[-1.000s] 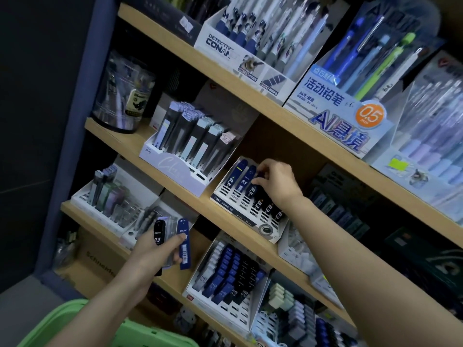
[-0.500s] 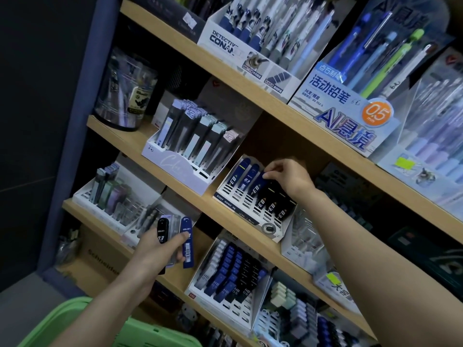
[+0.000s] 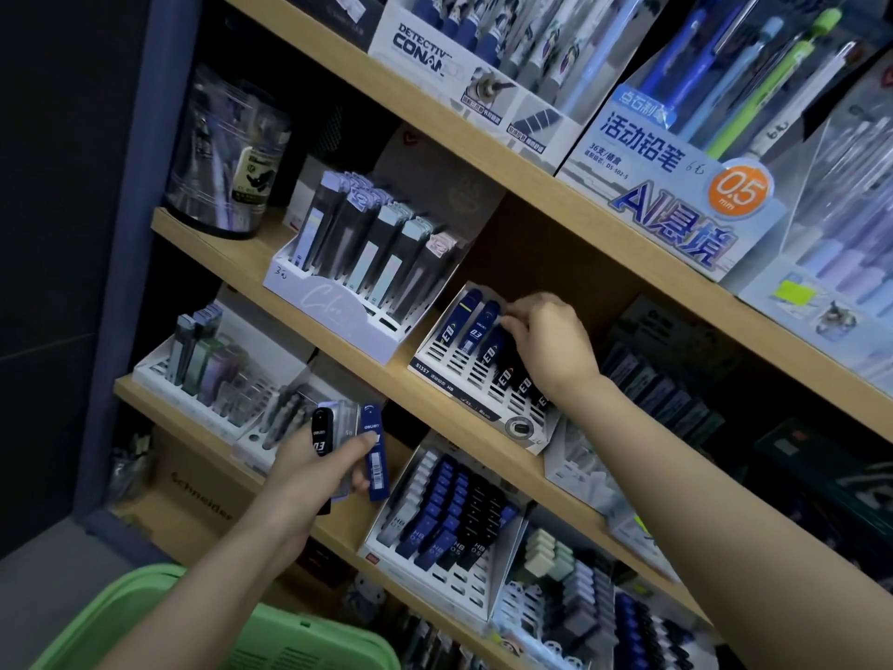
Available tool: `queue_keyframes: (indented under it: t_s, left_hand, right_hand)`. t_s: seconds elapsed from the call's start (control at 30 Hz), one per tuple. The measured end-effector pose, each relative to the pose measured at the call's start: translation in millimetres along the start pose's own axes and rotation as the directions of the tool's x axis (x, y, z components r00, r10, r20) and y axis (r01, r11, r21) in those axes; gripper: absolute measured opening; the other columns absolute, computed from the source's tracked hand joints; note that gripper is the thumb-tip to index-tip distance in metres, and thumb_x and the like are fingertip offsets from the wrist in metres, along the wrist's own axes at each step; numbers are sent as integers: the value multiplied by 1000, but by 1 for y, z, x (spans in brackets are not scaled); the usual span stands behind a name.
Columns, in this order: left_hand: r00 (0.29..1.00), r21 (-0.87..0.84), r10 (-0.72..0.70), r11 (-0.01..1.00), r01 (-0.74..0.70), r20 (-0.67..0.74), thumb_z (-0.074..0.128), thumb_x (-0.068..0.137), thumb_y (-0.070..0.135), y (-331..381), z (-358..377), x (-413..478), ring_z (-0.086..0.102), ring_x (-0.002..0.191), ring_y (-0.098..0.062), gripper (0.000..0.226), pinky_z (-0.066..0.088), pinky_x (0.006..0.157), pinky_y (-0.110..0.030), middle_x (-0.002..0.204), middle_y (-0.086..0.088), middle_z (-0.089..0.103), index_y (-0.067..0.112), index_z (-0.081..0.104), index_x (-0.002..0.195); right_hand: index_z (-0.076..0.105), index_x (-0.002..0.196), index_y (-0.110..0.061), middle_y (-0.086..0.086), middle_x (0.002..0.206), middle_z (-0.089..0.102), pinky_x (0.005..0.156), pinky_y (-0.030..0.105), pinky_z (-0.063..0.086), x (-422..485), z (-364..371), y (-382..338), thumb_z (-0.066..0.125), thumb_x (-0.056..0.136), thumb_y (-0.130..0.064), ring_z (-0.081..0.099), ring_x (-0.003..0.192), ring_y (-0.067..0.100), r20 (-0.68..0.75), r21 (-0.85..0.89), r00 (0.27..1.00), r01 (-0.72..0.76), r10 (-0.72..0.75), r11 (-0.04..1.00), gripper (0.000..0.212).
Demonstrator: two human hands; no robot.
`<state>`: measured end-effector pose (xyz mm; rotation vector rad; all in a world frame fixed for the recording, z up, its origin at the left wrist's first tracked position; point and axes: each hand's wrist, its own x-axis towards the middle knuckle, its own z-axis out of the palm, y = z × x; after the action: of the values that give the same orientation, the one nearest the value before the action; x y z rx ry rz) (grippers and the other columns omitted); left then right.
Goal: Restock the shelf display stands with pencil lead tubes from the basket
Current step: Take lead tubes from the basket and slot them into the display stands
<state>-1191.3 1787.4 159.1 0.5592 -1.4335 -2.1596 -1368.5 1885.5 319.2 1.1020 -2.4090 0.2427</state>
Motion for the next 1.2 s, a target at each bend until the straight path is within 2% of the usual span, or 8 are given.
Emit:
queue_keyframes:
  t_s: [0.1,0.17,0.27,0.47,0.6,0.73,1.0,1.2]
  left_hand:
    - [1000,-10,14,1000,-13,19,65,88,16,2,0,-1,53,54,-17,16,48,64,-30,55,-7,54,10,59,75]
    - [999,-30,18,999,-17,28,67,86,16,3,0,-2,53,54,-18,13,47,66,-34,55,-6,53,12,60,75]
    - [998,-43,39,998,-37,54,71,82,15,6,1,-5,52,53,-16,8,47,62,-33,56,-2,56,10,65,84]
    - [996,-47,58,997,-55,71,71,81,10,9,2,-11,51,49,-11,12,46,51,-24,66,-4,64,6,67,91]
    - [997,-18,71,997,-71,38,70,83,14,8,-4,-8,52,49,-11,10,50,61,-31,56,-2,54,7,64,88]
    - [998,-8,67,998,-67,14,69,84,14,6,-6,-5,52,48,-11,11,48,58,-27,51,-1,51,11,59,79]
    - [1000,-37,26,999,-25,11,70,83,14,2,-5,-1,52,48,-9,12,51,61,-30,50,4,53,8,63,90]
    - [999,-1,38,999,-38,18,70,84,17,-1,-6,3,54,52,-13,14,52,63,-32,53,-1,54,8,63,91]
  right_hand:
    - [62,117,-9,2,112,57,82,12,42,-19,-2,-26,53,96,-18,54,99,11,-63,149,994,96,-88,984,25]
    - [61,116,-12,-5,107,57,74,5,42,-39,-2,-48,54,95,-23,53,86,0,106,308,986,93,-131,947,25]
    - [61,116,-16,-11,102,59,74,9,46,-67,5,-71,60,91,-31,56,86,0,431,433,885,-33,-176,901,29]
    - [60,92,-18,-6,80,63,71,21,54,-74,2,-75,65,88,-20,59,73,5,516,472,846,-150,-134,869,7]
    - [56,108,-14,4,88,62,73,27,57,-46,-19,-54,58,92,-15,65,79,16,235,507,972,-148,29,849,17]
    - [52,103,-16,-6,82,57,73,30,57,-17,-20,-30,57,93,-11,65,79,19,2,458,993,-108,121,883,12]
    - [56,107,-10,-11,78,54,68,16,51,3,8,-13,58,93,-11,57,72,2,12,380,993,-114,118,918,15]
    - [55,92,-21,5,86,65,80,36,57,14,4,-6,63,89,-11,66,82,17,167,349,983,-131,76,928,13]
